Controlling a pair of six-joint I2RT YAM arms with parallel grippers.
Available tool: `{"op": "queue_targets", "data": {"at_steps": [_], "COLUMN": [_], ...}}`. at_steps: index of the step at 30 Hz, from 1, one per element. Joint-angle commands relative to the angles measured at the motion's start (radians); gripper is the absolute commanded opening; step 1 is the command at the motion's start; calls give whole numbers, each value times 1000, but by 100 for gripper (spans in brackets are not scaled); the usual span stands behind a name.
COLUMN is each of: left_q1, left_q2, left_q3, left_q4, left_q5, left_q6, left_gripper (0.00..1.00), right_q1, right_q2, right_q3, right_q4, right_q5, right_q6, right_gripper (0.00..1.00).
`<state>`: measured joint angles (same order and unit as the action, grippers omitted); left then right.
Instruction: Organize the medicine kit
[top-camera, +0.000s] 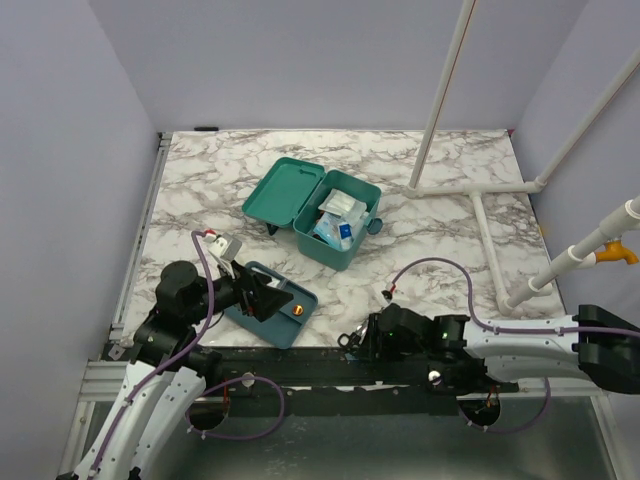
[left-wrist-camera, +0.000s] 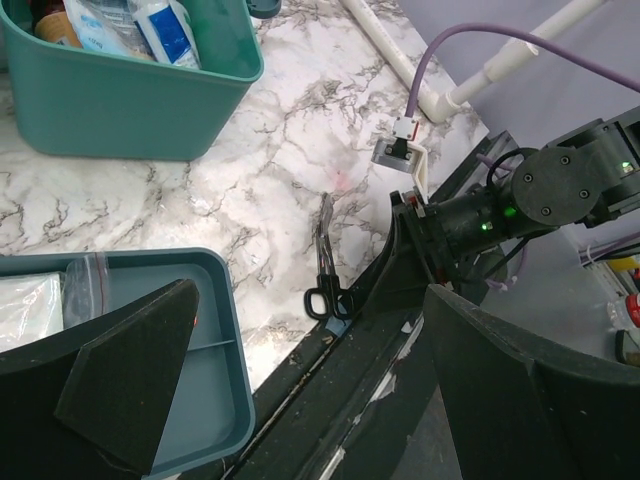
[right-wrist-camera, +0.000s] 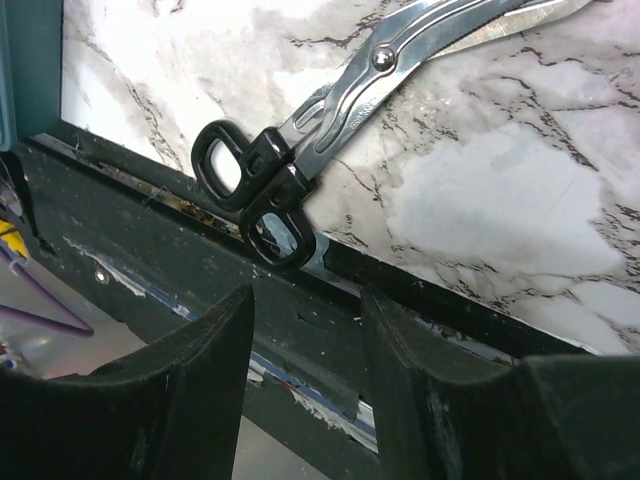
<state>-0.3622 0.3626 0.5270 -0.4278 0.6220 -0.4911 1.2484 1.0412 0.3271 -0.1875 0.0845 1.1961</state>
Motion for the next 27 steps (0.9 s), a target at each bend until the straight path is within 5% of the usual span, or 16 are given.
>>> {"op": "queue_targets", "data": {"at_steps": [1, 15, 27], "left_q1": [-3, -4, -6], "left_q2": [-16, -9, 15], "left_q3": [-6, -16, -18], "left_q4": [43, 59, 61], "left_q5": [32, 64, 65], "left_q6": [23, 25, 23], "left_gripper": [99, 98, 99], "right_q1": [5, 5, 4], "right_q2": [21, 72, 45], "right_q3": [-41, -83, -160], "right_q4": [122, 223, 301], "right_q5": [31, 123, 206], "right_q6": [95, 190, 250], "right_gripper": [50, 49, 35]}}
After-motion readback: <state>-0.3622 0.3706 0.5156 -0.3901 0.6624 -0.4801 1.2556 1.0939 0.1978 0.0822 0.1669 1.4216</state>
